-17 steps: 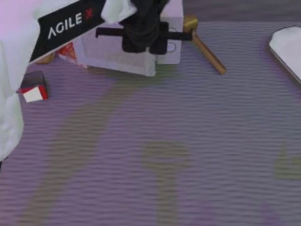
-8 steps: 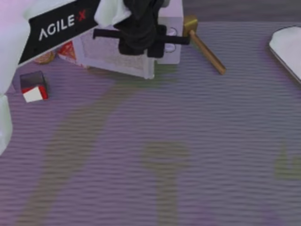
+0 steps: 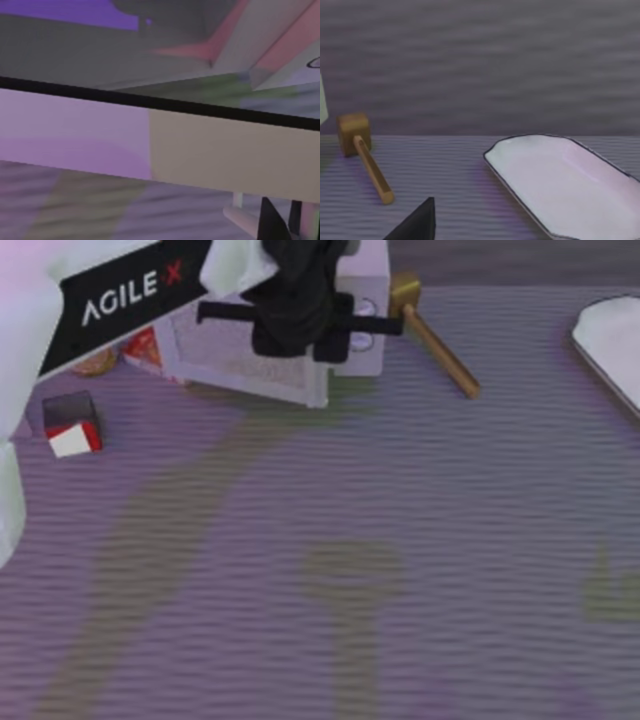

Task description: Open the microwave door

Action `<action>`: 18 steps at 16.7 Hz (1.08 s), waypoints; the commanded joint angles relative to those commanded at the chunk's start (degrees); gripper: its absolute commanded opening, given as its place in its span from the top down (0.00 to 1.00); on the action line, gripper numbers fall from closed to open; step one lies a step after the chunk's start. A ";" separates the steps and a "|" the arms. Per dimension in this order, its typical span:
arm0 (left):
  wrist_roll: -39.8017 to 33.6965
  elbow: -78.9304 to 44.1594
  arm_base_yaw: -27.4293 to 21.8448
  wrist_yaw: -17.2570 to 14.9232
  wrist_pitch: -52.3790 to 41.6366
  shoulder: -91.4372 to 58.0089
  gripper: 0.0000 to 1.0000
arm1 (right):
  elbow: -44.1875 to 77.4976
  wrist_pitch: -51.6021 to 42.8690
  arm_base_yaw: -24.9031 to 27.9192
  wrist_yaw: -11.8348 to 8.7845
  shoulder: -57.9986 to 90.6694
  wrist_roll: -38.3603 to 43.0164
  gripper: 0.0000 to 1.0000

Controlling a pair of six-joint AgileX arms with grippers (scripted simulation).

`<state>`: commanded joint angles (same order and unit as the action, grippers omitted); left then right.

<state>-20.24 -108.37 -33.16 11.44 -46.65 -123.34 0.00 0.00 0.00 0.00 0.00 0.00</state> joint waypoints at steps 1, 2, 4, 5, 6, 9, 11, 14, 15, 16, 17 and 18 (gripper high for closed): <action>0.00 0.00 0.00 0.00 0.00 0.00 1.00 | 0.00 0.00 0.00 0.00 0.00 0.00 0.00; 0.00 0.00 0.00 0.00 0.00 0.00 1.00 | 0.00 0.00 0.00 0.00 0.00 0.00 0.00; 0.00 0.00 0.00 0.00 0.00 0.00 1.00 | 0.00 0.00 0.00 0.00 0.00 0.00 0.00; 0.00 0.00 0.00 0.00 0.00 0.00 1.00 | 0.00 0.00 0.00 0.00 0.00 0.00 0.00; 0.00 0.00 0.00 0.00 0.00 0.00 1.00 | 0.00 0.00 0.00 0.00 0.00 0.00 0.00; 0.00 0.00 0.00 0.00 0.00 0.00 1.00 | 0.00 0.00 0.00 0.00 0.00 0.00 0.00; 0.00 0.00 0.00 0.00 0.00 0.00 1.00 | 0.00 0.00 0.00 0.00 0.00 0.00 0.00; 0.41 0.70 -0.26 -0.65 0.62 0.69 1.00 | 0.00 0.00 0.00 0.00 0.00 0.00 0.00; 1.24 1.85 -0.06 -0.99 1.09 1.35 1.00 | 0.00 0.00 0.00 0.00 0.00 0.00 0.00; 2.28 3.40 0.17 -1.43 1.53 2.01 1.00 | 0.00 0.00 0.00 0.00 0.00 0.00 0.00; 3.38 5.05 0.42 -1.91 1.99 2.71 1.00 | 0.00 0.00 0.00 0.00 0.00 0.00 0.00; 4.39 6.44 0.65 -2.39 2.55 3.51 1.00 | 0.00 0.00 0.00 0.00 0.00 0.00 0.00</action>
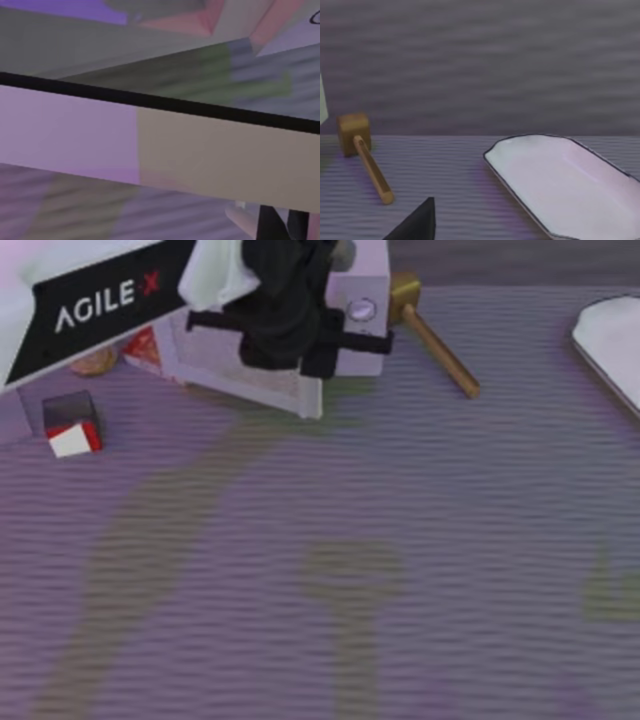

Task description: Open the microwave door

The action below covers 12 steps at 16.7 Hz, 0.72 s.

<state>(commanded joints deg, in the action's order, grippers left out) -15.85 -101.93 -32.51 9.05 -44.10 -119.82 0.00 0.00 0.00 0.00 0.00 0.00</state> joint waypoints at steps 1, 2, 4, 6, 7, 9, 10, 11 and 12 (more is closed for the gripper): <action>0.82 0.96 0.16 -0.41 0.64 0.82 1.00 | 0.00 0.00 0.00 0.00 0.00 0.00 0.00; 1.33 1.44 0.27 -0.67 1.17 1.44 1.00 | 0.00 0.00 0.00 0.00 0.00 0.00 0.00; 1.45 1.53 0.30 -0.73 1.31 1.60 1.00 | 0.00 0.00 0.00 0.00 0.00 0.00 0.00; 1.45 1.53 0.30 -0.73 1.31 1.60 1.00 | 0.00 0.00 0.00 0.00 0.00 0.00 0.00; 1.45 1.53 0.30 -0.73 1.31 1.60 1.00 | 0.00 0.00 0.00 0.00 0.00 0.00 0.00; 1.45 1.53 0.30 -0.73 1.31 1.60 1.00 | 0.00 0.00 0.00 0.00 0.00 0.00 0.00; 1.45 1.53 0.30 -0.73 1.31 1.60 1.00 | 0.00 0.00 0.00 0.00 0.00 0.00 0.00; 1.45 1.53 0.30 -0.73 1.31 1.60 1.00 | 0.00 0.00 0.00 0.00 0.00 0.00 0.00; 1.45 1.53 0.30 -0.73 1.31 1.60 1.00 | 0.00 0.00 0.00 0.00 0.00 0.00 0.00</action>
